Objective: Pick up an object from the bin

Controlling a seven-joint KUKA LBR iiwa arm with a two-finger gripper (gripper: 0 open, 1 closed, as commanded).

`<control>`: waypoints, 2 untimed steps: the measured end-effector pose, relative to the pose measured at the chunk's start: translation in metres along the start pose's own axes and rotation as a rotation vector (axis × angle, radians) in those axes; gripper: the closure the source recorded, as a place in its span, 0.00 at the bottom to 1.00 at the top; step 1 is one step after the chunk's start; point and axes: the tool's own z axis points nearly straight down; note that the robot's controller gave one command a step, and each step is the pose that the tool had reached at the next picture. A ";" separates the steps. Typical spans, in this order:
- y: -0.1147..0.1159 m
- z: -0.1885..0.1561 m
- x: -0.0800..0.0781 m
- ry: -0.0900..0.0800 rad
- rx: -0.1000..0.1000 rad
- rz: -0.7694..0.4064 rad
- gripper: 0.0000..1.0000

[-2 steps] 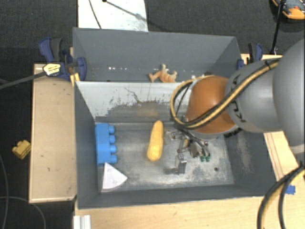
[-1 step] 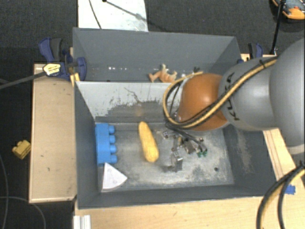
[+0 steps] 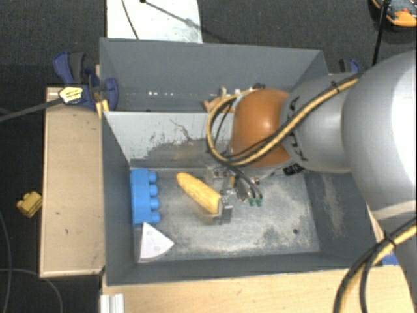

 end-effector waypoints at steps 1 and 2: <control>0.021 -0.010 -0.011 0.000 0.000 -0.205 0.00; 0.048 0.006 0.008 -0.001 0.002 0.229 1.00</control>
Offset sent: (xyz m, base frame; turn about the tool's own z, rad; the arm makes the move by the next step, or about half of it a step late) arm -0.0147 0.0474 -0.0087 0.2280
